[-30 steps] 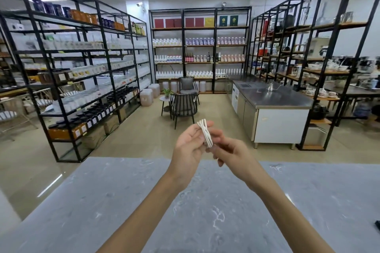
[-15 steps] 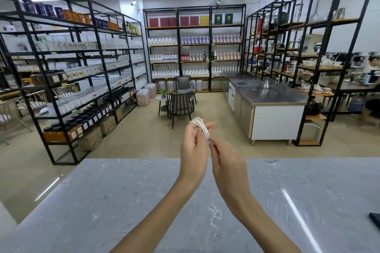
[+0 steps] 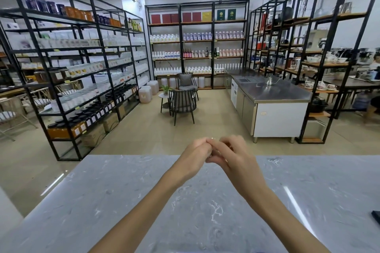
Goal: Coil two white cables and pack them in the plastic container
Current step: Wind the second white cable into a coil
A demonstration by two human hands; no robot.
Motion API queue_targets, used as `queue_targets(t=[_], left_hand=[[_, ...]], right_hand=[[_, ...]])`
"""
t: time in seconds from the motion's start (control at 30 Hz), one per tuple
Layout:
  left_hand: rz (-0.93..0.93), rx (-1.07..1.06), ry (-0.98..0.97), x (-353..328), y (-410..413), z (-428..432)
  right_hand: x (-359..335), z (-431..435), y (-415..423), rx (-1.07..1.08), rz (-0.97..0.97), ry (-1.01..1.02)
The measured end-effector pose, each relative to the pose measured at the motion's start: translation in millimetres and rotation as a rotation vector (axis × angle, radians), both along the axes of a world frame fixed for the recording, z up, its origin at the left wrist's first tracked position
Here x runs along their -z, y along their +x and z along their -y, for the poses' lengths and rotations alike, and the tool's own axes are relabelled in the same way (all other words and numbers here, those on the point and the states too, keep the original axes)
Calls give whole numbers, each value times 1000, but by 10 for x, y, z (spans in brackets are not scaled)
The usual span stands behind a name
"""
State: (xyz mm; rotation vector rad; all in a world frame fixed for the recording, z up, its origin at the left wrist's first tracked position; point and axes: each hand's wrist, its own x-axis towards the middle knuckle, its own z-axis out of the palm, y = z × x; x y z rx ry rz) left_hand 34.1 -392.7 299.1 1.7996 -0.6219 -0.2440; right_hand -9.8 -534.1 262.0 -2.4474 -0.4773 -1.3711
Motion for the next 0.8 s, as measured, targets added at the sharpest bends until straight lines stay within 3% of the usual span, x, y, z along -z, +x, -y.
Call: queue_targets(t=[0.1, 0.2, 0.33, 0.53, 0.63, 0.73, 0.8], left_hand=[[-42, 49, 62, -22, 10, -59], [-78, 1, 128, -38, 18, -49], [-106, -198, 138, -10, -46, 66], [73, -411, 160, 129, -68, 143], [32, -354, 206, 131, -37, 86], [-192, -177, -8, 123, -79, -36], [-220, -103, -92, 165, -104, -121]], right_hand=[[-30, 105, 32, -69, -106, 12], [-38, 91, -12, -247, -426, 281], [40, -66, -35, -191, -407, 426], [112, -171, 4, -102, -478, 459], [106, -168, 24, -143, -530, 562], [91, -120, 22, -209, -561, 728], [103, -102, 0, -251, -567, 853]])
